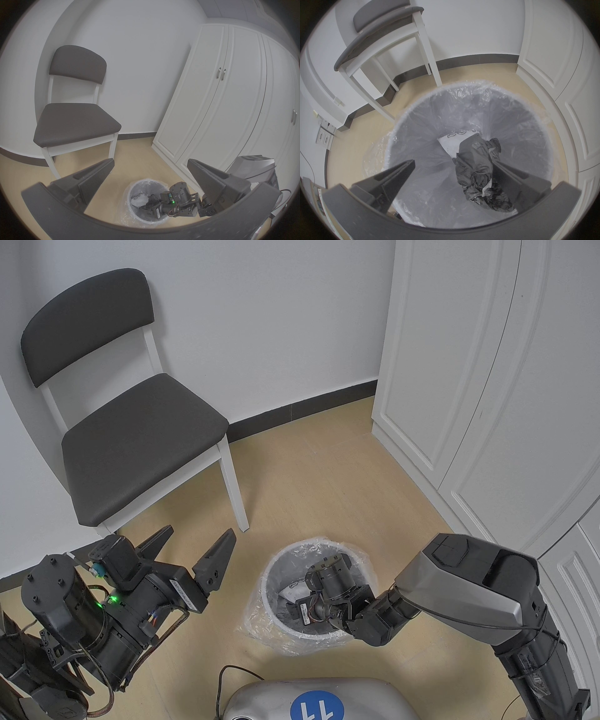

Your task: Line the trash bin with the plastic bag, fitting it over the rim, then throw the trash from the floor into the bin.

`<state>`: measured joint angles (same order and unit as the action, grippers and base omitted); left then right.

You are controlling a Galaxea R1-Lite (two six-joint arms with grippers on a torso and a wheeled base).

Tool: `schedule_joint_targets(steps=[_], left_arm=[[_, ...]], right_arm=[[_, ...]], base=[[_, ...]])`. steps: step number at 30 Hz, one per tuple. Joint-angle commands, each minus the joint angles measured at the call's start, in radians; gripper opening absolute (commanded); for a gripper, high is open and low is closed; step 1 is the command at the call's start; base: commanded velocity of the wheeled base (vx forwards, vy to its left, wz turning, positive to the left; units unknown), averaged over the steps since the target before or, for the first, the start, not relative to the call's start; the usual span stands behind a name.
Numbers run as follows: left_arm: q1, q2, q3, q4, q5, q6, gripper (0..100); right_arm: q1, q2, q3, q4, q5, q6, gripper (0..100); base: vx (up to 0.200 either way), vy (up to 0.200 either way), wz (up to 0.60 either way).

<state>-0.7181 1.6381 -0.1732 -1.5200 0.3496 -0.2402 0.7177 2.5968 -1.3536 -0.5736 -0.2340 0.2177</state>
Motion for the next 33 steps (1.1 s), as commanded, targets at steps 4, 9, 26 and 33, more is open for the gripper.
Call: schedule_joint_targets(steps=[4,9,26,33], left_arm=[[0.000,-0.004,-0.002,0.000,0.000,-0.001,100],[-0.006,-0.007,-0.002,0.000,0.000,0.001,100],[-0.027,-0.001,0.003,0.000,0.002,-0.001,100],[-0.035,-0.001,0.003,0.000,0.002,-0.001,100]], right_arm=[[-0.001,-0.107,0.027,0.000,-0.004,0.003,100],[-0.018,-0.207,0.073,0.000,-0.008,-0.006,100],[-0.445,-0.224,0.278,-0.264,0.323,-0.428,100],[-0.451,-0.188,0.323,-0.302,0.354,-0.477,100]], base=[[0.000,0.000,0.00],[0.000,0.000,0.00],[0.000,0.000,0.00],[0.000,0.000,0.00]])
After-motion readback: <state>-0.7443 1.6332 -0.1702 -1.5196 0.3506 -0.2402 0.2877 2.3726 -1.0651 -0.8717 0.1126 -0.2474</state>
